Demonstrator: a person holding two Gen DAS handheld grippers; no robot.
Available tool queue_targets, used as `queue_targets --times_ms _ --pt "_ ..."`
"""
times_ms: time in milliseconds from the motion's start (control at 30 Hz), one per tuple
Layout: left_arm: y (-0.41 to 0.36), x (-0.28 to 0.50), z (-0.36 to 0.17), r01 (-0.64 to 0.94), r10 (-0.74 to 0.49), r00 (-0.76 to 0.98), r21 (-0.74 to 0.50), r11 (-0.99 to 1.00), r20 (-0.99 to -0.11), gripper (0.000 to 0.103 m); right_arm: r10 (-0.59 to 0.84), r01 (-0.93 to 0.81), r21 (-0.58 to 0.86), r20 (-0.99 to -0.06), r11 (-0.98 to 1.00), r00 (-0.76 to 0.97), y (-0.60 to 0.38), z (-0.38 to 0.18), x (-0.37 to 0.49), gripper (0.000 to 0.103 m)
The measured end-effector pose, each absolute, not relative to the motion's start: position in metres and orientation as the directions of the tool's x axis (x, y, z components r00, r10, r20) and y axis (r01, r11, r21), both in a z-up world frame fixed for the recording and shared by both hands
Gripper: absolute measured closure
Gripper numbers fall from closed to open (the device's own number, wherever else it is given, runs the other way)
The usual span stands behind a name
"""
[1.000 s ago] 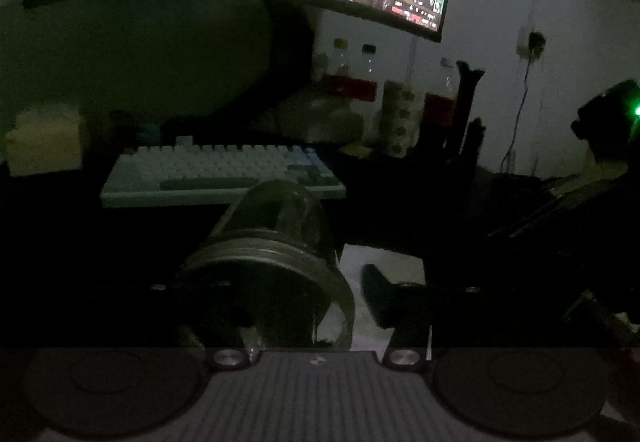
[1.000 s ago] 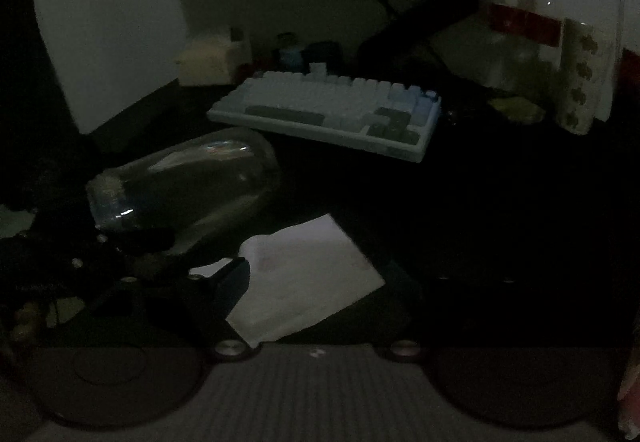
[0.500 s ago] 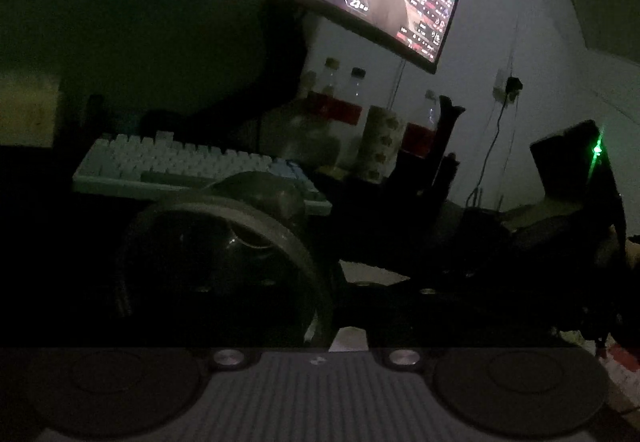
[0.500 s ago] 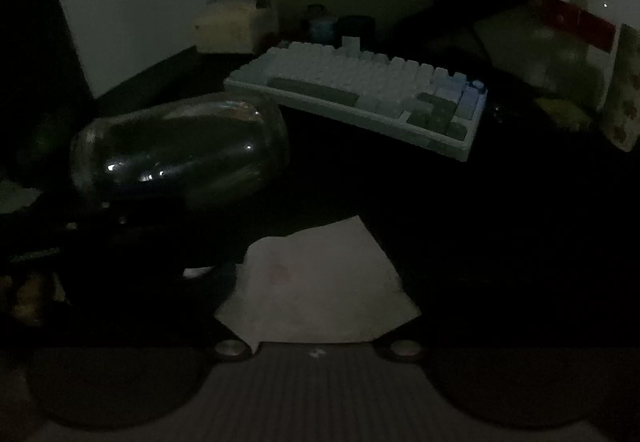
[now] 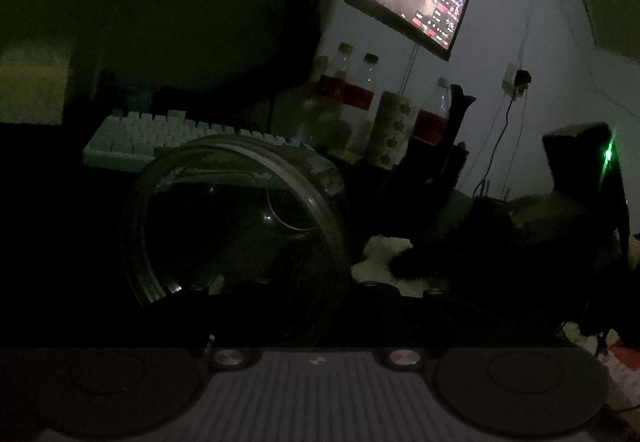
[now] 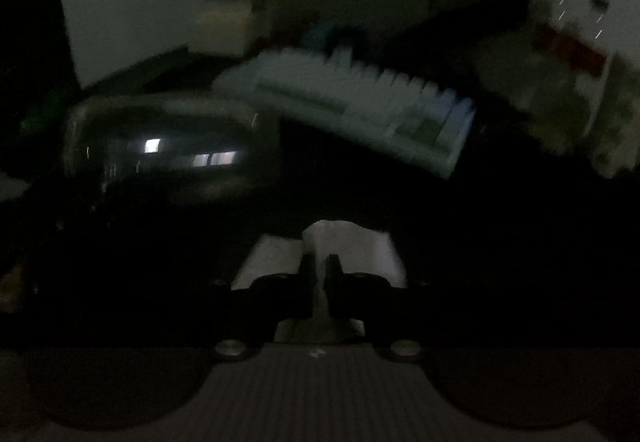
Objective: Clean container
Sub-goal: 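Grasp the white tissue with the right gripper and lift it, then wipe the tissue over the jar rim with the right gripper while the left gripper holds the jar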
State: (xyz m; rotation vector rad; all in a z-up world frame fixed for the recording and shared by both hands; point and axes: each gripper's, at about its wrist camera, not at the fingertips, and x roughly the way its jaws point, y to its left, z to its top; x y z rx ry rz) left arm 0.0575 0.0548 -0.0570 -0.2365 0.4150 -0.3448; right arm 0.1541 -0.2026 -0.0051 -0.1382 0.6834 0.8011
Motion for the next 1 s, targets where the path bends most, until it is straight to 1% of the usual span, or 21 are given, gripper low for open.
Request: queue_targets --times_ms 67,133,233,300,367,433,567,667,700,767,867,1000 --pt "0.054 0.054 -0.058 0.286 -0.372 0.868 -0.28 0.916 -0.33 0.091 0.657 -0.683 0.208 -0.563 0.7 0.502 -0.211 0.011 0.157 0.096" --pt "0.054 0.051 -0.057 0.306 -0.39 0.865 -0.284 0.909 -0.316 0.092 0.699 -0.684 0.257 -0.502 0.682 0.509 -0.215 0.03 0.157 0.096" --pt "0.059 0.051 -0.056 0.371 -0.465 0.834 -0.324 0.87 -0.295 0.093 0.764 -0.719 0.304 -0.429 0.625 0.482 -0.206 0.051 0.152 0.096" --pt "0.06 0.051 -0.056 0.399 -0.497 0.818 -0.336 0.853 -0.29 0.094 0.804 -0.756 0.321 -0.404 0.571 0.435 -0.192 0.057 0.145 0.096" --pt "0.061 0.051 -0.055 0.423 -0.524 0.803 -0.346 0.837 -0.285 0.094 0.819 -0.783 0.308 -0.407 0.54 0.404 -0.174 0.057 0.141 0.096" --pt "0.061 0.051 -0.056 0.433 -0.532 0.795 -0.343 0.834 -0.289 0.094 0.813 -0.794 0.288 -0.43 0.535 0.392 -0.158 0.053 0.14 0.096" --pt "0.051 0.044 -0.056 0.442 -0.506 0.803 -0.256 0.86 -0.314 0.092 0.798 -0.791 0.268 -0.449 0.55 0.402 -0.148 0.041 0.14 0.096" --pt "0.043 0.038 -0.057 0.428 -0.462 0.823 -0.175 0.887 -0.33 0.091 0.764 -0.776 0.223 -0.464 0.59 0.447 -0.152 0.04 0.144 0.095" --pt "0.042 0.037 -0.058 0.425 -0.455 0.825 -0.163 0.89 -0.336 0.09 0.748 -0.763 0.214 -0.473 0.61 0.466 -0.154 0.038 0.147 0.095" --pt "0.042 0.042 -0.06 0.389 -0.425 0.825 -0.172 0.905 -0.372 0.077 0.715 -0.725 0.219 -0.496 0.652 0.493 -0.157 0.037 0.157 0.095" --pt "0.046 0.045 -0.059 0.376 -0.425 0.82 -0.198 0.905 -0.384 0.074 0.699 -0.691 0.254 -0.515 0.677 0.496 -0.157 0.037 0.164 0.095" --pt "0.047 0.045 -0.058 0.359 -0.413 0.82 -0.206 0.91 -0.397 0.07 0.749 -0.745 0.264 -0.494 0.613 0.441 -0.141 0.043 0.147 0.095"
